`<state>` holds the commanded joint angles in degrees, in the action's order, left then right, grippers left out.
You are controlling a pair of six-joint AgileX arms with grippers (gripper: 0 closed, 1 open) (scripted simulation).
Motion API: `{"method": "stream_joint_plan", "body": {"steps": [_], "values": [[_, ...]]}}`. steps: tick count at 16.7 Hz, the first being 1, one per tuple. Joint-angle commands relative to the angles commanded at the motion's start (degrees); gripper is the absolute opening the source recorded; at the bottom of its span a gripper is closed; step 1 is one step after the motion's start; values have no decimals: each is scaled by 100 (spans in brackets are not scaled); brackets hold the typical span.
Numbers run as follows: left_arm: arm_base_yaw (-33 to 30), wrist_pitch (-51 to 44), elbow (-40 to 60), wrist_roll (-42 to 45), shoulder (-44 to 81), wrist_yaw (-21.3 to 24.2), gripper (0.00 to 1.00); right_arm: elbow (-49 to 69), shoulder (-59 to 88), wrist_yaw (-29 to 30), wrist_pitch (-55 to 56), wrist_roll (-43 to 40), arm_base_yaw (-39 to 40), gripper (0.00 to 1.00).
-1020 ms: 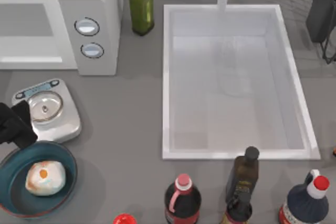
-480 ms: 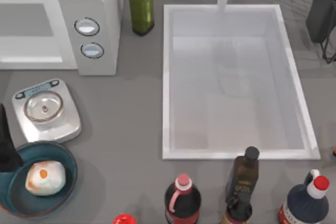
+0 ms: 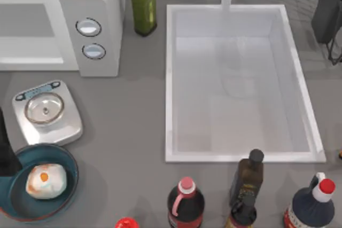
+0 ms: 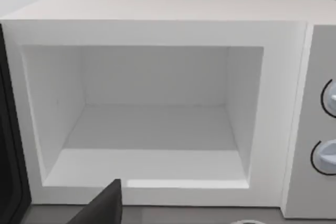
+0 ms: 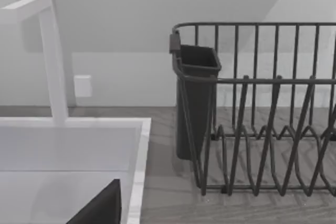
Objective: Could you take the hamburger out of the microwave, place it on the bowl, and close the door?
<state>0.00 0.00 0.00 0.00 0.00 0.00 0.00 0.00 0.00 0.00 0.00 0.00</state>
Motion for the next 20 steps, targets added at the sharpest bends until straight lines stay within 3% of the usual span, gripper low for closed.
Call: {"method": "stream_joint_plan", "body": {"steps": [12,20], "values": [[0,0,0,0,0,0,2,0,0,0,0,0,0,100],[0,0,0,0,0,0,0,0,0,0,0,0,0,100]]}}
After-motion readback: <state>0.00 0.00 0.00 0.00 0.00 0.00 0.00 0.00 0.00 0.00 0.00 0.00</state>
